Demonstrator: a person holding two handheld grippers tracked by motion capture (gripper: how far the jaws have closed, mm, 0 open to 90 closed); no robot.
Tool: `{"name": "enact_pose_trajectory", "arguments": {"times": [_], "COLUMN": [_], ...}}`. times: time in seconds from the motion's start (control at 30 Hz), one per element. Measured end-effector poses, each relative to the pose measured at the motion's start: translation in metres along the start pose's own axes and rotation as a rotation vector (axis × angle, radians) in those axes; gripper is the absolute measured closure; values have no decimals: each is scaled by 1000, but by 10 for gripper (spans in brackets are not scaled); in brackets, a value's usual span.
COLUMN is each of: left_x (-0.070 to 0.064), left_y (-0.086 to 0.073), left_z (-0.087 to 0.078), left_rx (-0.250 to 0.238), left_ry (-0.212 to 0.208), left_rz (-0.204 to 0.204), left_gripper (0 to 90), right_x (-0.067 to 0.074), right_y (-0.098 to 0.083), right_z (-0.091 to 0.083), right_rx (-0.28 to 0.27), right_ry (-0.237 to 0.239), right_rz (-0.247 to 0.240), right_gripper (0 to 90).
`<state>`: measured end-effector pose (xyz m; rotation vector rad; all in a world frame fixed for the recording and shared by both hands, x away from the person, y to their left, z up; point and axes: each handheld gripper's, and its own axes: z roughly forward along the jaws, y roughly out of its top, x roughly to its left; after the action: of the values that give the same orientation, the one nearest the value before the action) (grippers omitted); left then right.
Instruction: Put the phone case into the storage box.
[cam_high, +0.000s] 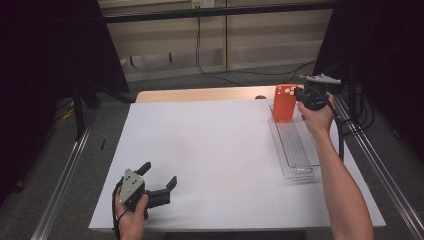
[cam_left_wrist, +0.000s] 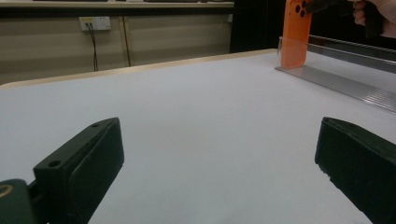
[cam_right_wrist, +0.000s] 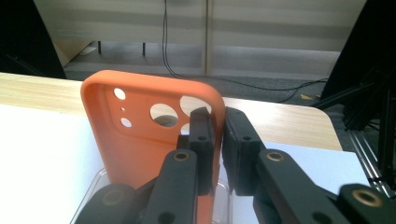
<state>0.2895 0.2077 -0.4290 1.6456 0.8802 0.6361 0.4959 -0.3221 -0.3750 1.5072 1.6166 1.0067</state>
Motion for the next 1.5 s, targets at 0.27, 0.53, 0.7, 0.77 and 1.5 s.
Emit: {"name": "enact_pose_trajectory", "arguments": {"times": [0.27, 0.53, 0.7, 0.77, 1.5], "left_x": [-1, -1, -1, 0, 0], "left_y": [0, 0, 0, 0, 0], "left_z": [0, 0, 0, 0, 1], "left_rx": [5, 3, -5, -5, 9], "left_ry": [-2, 1, 0, 3, 18], "left_rz": [7, 2, 0, 0, -12], "left_gripper": [13, 13, 13, 13, 14], "right_x": [-1, -5, -5, -5, -10], "right_y": [0, 0, 0, 0, -1], "right_z": [0, -5, -7, -8, -8], "right_rx": [-4, -9, -5, -1, 12], "right_ry": [4, 16, 33, 35, 30], "right_rz": [17, 37, 36, 47, 96], "right_gripper": [785, 699, 588, 505, 72]}}
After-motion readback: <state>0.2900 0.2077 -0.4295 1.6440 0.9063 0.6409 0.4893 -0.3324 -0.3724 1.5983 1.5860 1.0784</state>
